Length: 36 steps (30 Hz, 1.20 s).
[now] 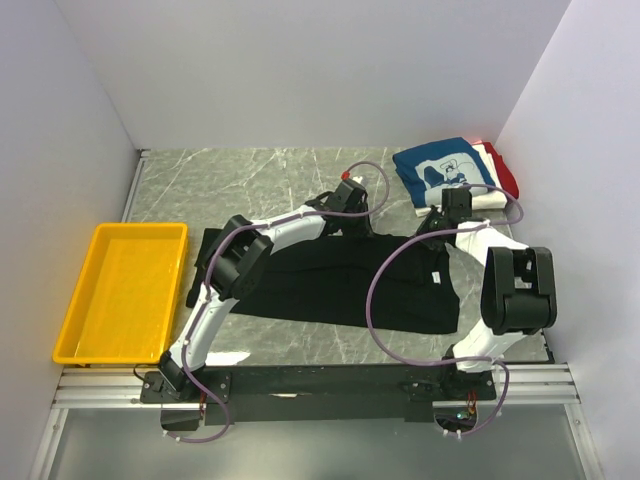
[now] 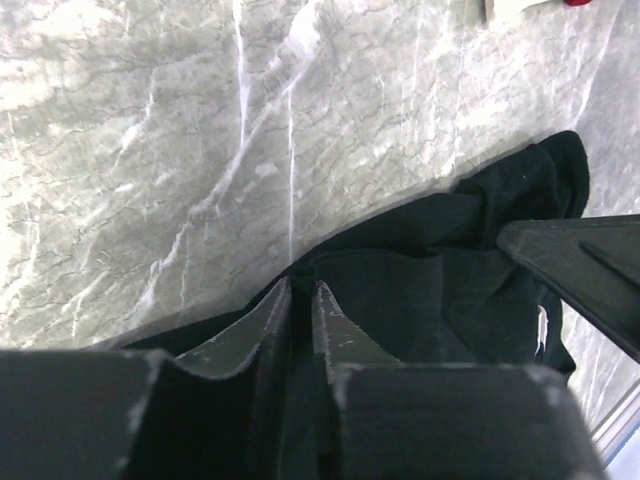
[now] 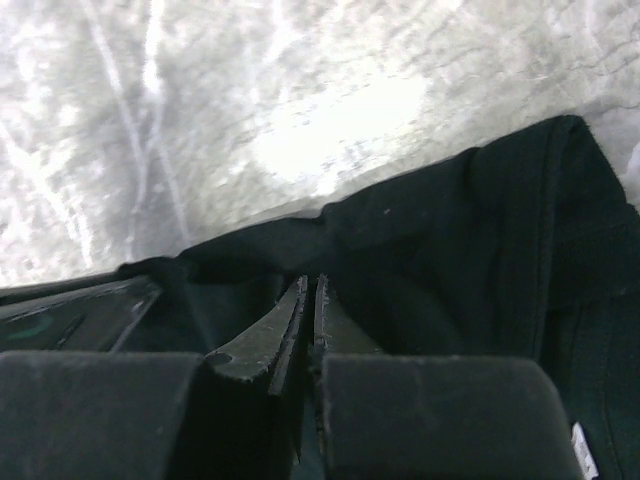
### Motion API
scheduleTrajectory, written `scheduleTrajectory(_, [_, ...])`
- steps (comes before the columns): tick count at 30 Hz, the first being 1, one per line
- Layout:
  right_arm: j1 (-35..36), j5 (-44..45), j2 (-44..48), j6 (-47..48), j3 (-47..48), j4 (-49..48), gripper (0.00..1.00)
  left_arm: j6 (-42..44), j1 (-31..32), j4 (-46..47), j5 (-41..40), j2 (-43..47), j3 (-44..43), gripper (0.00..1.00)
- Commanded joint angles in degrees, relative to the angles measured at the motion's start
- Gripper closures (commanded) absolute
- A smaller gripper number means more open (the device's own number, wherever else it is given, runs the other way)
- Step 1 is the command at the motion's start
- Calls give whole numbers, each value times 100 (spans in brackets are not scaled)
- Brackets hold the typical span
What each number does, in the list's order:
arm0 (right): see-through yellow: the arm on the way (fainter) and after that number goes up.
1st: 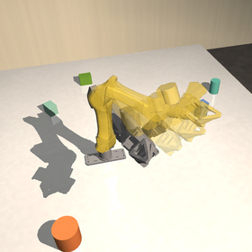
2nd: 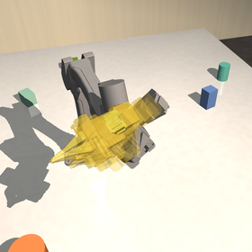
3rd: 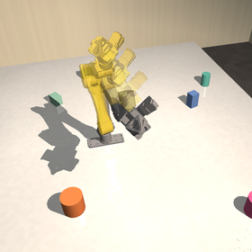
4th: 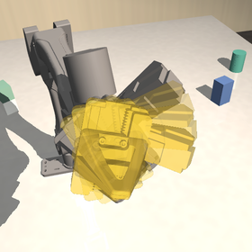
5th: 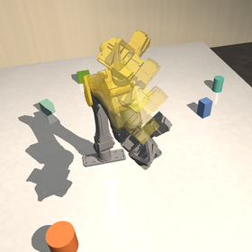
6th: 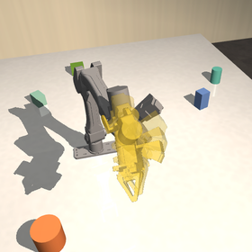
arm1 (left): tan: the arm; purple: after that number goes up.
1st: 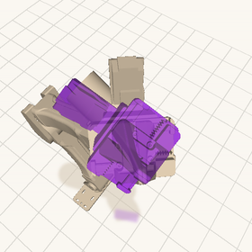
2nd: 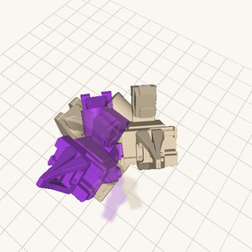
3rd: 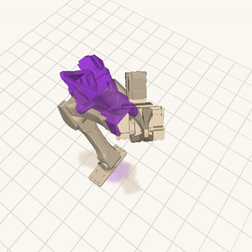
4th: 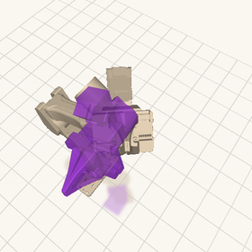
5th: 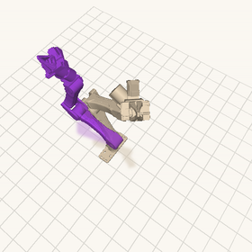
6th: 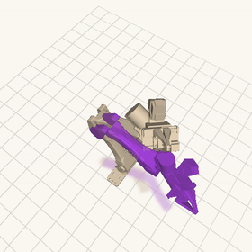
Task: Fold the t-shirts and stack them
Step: Fold the tshirt
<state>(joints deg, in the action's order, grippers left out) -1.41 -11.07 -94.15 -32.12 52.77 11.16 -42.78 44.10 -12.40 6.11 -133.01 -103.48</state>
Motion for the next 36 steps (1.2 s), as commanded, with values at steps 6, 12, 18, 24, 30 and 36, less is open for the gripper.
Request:
scheduleTrajectory(6, [-52,-255,810,-93,-285,-149,98,-125,73,660,268,794,494,88])
scheduleTrajectory(12, [-52,-343,1161,-119,-592,-193,99,-169,82,1160,373,1180,1039,86])
scheduleTrajectory(18, [-52,-405,1636,-93,-891,-123,100,-221,90,1362,461,1462,1513,87])
scheduleTrajectory(24, [-52,-449,2339,-119,-1269,9,100,-292,178,1653,470,1919,2182,87])
scheduleTrajectory(30, [-52,-571,3086,-163,-1761,132,100,-353,319,1811,400,2314,2762,90])
scheduleTrajectory(36, [-52,-773,3885,-260,-2402,264,100,-423,521,1952,181,2675,3377,94])
